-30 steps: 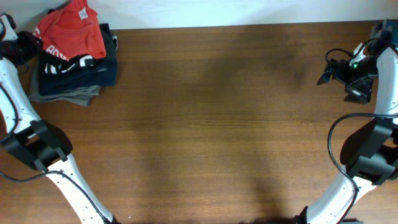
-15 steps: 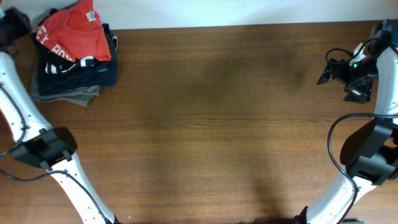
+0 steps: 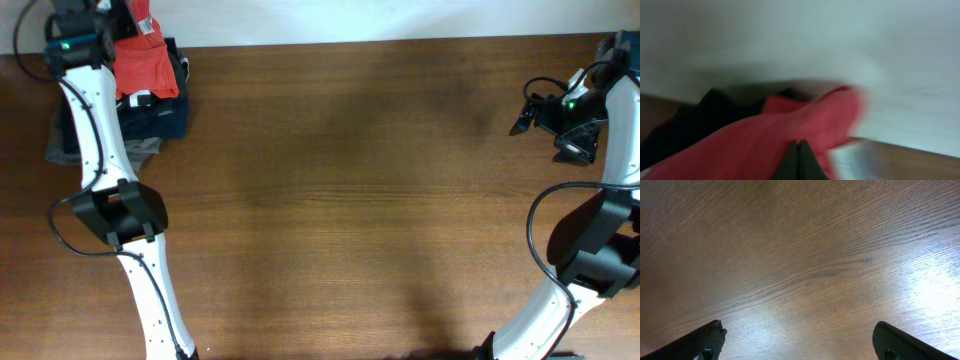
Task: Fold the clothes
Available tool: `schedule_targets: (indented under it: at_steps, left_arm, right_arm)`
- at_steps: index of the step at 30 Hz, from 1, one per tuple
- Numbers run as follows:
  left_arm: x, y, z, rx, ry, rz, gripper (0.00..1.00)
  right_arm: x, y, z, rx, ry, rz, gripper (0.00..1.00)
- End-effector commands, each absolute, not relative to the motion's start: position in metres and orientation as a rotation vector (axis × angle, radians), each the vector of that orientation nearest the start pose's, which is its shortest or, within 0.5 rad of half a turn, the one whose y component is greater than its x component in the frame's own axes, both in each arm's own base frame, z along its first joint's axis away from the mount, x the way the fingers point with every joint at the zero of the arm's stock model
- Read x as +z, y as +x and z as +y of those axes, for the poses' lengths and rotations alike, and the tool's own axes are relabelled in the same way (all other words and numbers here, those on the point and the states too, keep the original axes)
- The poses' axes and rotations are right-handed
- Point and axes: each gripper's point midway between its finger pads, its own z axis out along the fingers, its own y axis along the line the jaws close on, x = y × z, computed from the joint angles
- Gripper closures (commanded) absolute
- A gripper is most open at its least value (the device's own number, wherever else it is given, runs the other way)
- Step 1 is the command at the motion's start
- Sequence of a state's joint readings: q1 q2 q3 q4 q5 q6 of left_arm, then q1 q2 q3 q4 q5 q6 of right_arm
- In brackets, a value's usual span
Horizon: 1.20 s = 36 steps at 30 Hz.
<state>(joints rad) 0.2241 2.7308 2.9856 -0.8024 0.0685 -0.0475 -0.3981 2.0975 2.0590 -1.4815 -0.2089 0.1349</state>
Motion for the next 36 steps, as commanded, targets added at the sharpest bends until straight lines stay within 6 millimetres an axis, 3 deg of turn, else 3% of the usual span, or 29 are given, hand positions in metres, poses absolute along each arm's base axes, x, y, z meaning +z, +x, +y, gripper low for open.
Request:
schedule_targets:
  at_steps: [1,5,8,12,17,21,30,33,36]
  left_arm:
    - [0.165,0.675,0.197,0.222,-0.33,2.148,0.96]
    - [0.14,0.67,0.235,0.301,-0.405,2.148,0.92]
    - [0.138,0.669,0.262,0.343,-0.447,2.104,0.9]
    - [0.161,0.673,0.288,0.381,-0.47,1.984,0.87]
    - [0.186,0.674,0.304,0.46,-0.508,1.875,0.87]
    - [0.214,0.676,0.289,0.45,-0.488,1.839,0.88]
    - [0.34,0.666,0.228,0.394,-0.404,1.663,0.89]
    - [0.343,0.657,0.211,0.386,-0.383,1.734,0.92]
    - [0.311,0.65,0.204,0.38,-0.384,1.872,0.94]
  right_arm:
    - [0.158,0.394,-0.126,0.315,0.789,2.925,0.01]
    - [0.158,0.394,-0.126,0.315,0.79,2.927,0.02]
    - [0.158,0.394,-0.126,0.315,0.79,2.927,0.01]
    - [0.158,0.393,-0.125,0.317,0.791,2.931,0.01]
    - [0.158,0.391,-0.124,0.32,0.796,2.94,0.01]
    - [0.158,0.387,-0.123,0.325,0.802,2.953,0.01]
    - [0.158,0.387,-0.123,0.325,0.802,2.955,0.01]
    - [0.158,0.388,-0.123,0.323,0.8,2.95,0.01]
    - [0.158,0.391,-0.124,0.32,0.795,2.94,0.01]
